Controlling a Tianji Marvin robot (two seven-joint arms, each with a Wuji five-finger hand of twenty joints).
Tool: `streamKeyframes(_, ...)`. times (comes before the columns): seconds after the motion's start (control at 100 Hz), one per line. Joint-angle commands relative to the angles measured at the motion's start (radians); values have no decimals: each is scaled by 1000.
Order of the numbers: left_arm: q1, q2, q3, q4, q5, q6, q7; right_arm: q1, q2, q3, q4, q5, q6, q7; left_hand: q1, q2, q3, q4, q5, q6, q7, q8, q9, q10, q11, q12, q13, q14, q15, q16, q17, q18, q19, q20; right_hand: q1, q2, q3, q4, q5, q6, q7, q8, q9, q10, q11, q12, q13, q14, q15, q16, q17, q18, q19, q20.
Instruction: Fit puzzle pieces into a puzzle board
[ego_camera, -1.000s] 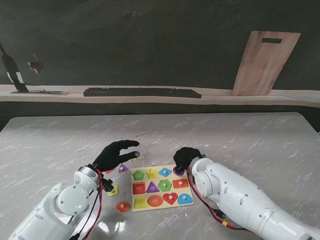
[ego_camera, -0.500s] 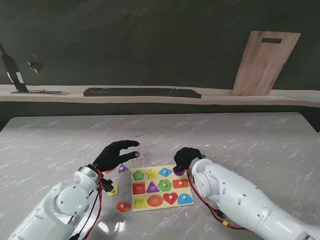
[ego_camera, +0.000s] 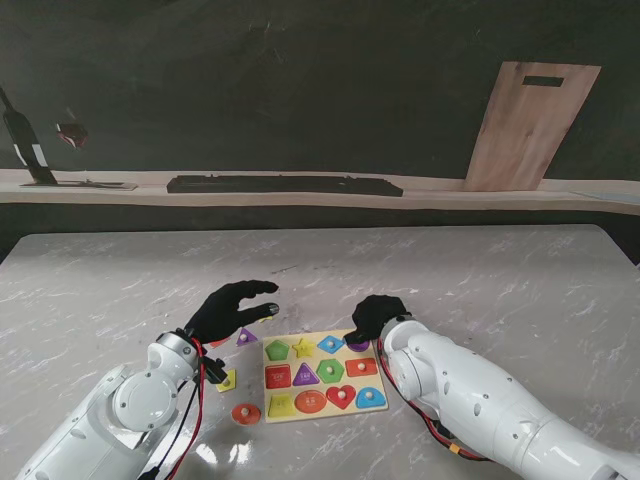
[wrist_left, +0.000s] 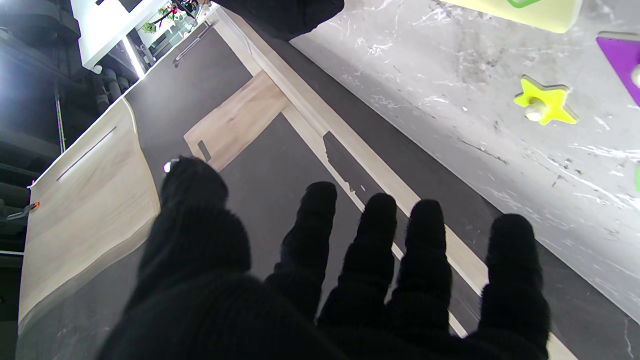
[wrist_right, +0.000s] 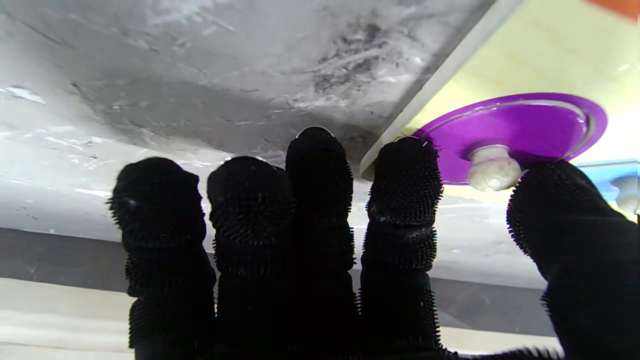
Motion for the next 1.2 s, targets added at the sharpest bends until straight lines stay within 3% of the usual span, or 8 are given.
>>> streamKeyframes(0.0, 2, 0, 0, -5, -3, -2, -1, -21, 13, -1, 6, -14, 7, 2, -8, 31, -9, 34, 21, -21, -5, 11, 11, -3, -1, 9, 13, 6, 21, 9, -13, -166, 17, -2, -21, 14, -6, 39, -2, 35, -144, -26, -19, 34, 16, -3, 31, -30, -18, -7, -9, 29, 16, -8)
streamKeyframes(0.17, 1, -1, 0, -3, -3, -4, 1, -36, 16, 20, -1, -39, 20, -25, -6, 30, -9, 34, 21, -21, -4, 11, 10, -5, 0, 9, 13, 7, 23, 10, -12, -166, 18, -2, -33, 42, -22, 42, -15, 34, -147, -20, -30, 31, 10, -3, 24, -26, -33, -12, -21, 27, 12, -11)
streamKeyframes(0.33, 2, -1, 0, -4, -1, -6, 3, -68, 18, 69, -27, -63, 23, -67, -7, 30, -9, 33, 22, -21, -3, 11, 12, -4, 1, 10, 14, 7, 24, 11, -11, -167, 19, -1, -95, 128, -81, 36, -69, 30, -166, -23, -76, 19, -7, -3, -20, -21, -53, -15, -64, 15, -2, -16)
streamKeyframes(0.55, 3, -1, -1, -4, 3, -1, 5, -184, 29, 235, -156, -128, -32, -160, -7, 30, -9, 33, 22, -22, -2, 11, 14, -3, 3, 10, 15, 9, 26, 11, -12, -166, 20, -1, -136, 184, -147, 37, -168, 14, -178, -27, -161, -7, -24, 8, -104, -29, -75, -13, -147, -15, -28, -22)
streamKeyframes(0.77, 1, 0, 0, -3, 3, -2, 3, -255, 34, 336, -266, -148, -94, -176, -7, 32, -9, 34, 20, -21, -2, 11, 12, -2, 2, 10, 14, 7, 25, 11, -12, -166, 20, -2, -123, 180, -163, 43, -193, 8, -185, -35, -187, -12, -36, 12, -132, -27, -83, -12, -176, -24, -36, -22)
streamKeyframes(1.04, 1, 0, -1, -3, 6, -1, 4, -352, 30, 450, -381, -35, -278, -134, -7, 31, -9, 34, 19, -20, -3, 11, 9, -2, 0, 9, 11, 7, 23, 10, -13, -166, 19, -2, -88, 142, -155, 52, -502, -40, -264, -55, -504, -43, -143, 13, -397, -38, -315, -68, -396, -88, -193, -45)
streamKeyframes(1.19, 4, 0, -5, -6, 14, -1, 8, -411, 24, 507, -441, 59, -385, -116, -8, 29, -9, 34, 15, -20, -5, 10, 7, -4, -1, 9, 11, 6, 22, 10, -14, -167, 18, -3, -53, 107, -182, 56, -687, -45, -315, -68, -666, -56, -224, -6, -521, -37, -526, -149, -467, -113, -305, -72)
